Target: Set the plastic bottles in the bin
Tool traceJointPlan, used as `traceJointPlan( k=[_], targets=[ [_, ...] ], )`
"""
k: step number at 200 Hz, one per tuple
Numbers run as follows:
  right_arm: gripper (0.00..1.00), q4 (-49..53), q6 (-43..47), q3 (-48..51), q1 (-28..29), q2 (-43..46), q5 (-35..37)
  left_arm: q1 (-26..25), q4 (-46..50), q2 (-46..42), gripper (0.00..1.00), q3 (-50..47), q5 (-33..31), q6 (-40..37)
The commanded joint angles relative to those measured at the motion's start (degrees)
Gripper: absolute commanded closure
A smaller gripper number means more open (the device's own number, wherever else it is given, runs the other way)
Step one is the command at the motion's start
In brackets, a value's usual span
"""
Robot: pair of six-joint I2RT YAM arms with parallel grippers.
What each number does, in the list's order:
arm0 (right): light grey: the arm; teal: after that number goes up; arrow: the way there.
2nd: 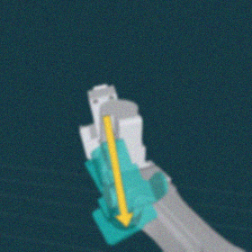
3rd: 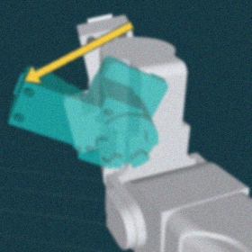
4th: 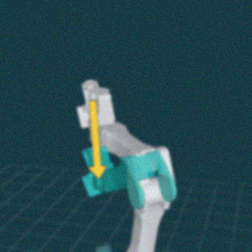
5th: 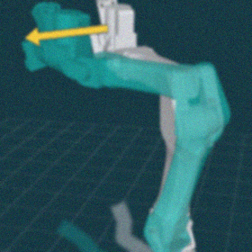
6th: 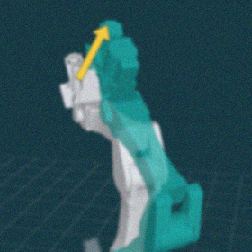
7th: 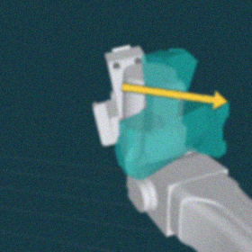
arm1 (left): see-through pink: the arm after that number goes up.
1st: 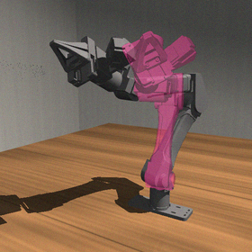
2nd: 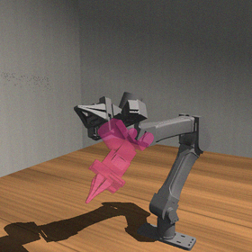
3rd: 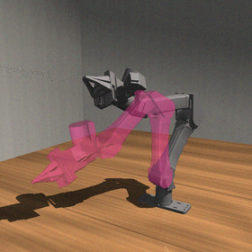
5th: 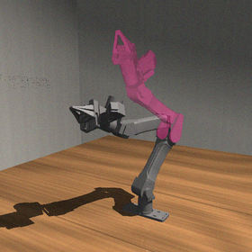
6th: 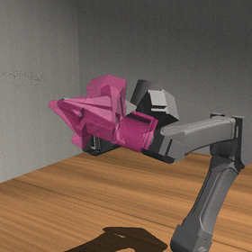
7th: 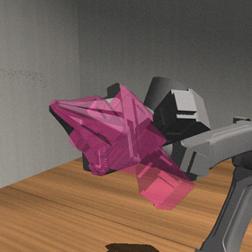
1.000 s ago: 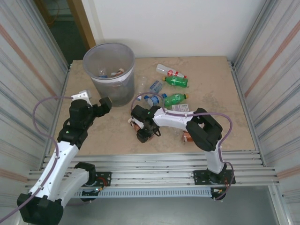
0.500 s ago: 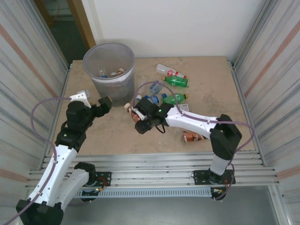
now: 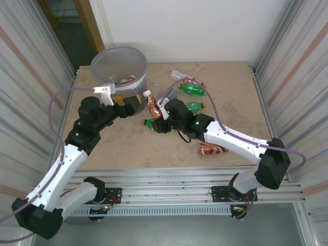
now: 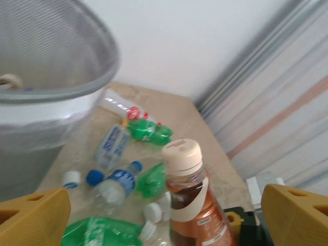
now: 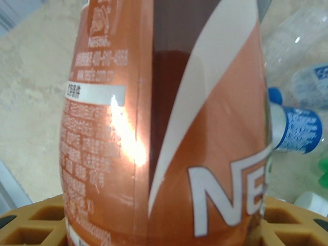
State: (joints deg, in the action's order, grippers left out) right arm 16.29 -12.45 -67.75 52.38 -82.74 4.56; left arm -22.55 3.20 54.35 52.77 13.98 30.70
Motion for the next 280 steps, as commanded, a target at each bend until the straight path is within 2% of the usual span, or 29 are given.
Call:
traceJointPlan(
  k=[1,47,136,181,203,235,263,280],
  targets=[
    [0.65,-7.1,-1.4,0.7,-0.5,3.1,0.7,-1.0,-3.1,3.7,0.06,4.8,5.3,-1.2],
    [0.64,-8.1,-0.6,-0.9,-1.0,3.7,-1.5,-2.7,-3.9,11.4,0.12,10.9,11.9,-0.8],
    [0.64,-10.0,0.1,-1.5,-1.2,4.6,-1.9,-3.0,-5.8,16.2,0.28,12.4,13.4,0.7],
    [0.63,-10.6,0.7,-2.1,-1.2,4.6,-1.8,-3.1,-8.5,17.8,0.48,12.1,15.3,2.3],
    [0.62,-10.6,0.8,-2.2,-1.5,4.6,-1.6,-3.1,-9.5,18.1,0.69,12.0,15.9,2.6],
    [0.43,-10.9,0.1,-1.7,-1.9,5.1,-1.8,-3.1,-9.8,17.7,0.87,11.7,15.6,2.0],
    [0.1,-11.7,-0.3,-0.4,-2.2,6.7,-0.3,-3.1,-6.4,16.7,0.92,13.7,13.2,-1.7],
    [0.01,-12.0,-0.4,0.9,-2.2,8.3,1.6,-3.1,-2.5,16.1,0.92,16.7,10.5,-5.9]
  ],
)
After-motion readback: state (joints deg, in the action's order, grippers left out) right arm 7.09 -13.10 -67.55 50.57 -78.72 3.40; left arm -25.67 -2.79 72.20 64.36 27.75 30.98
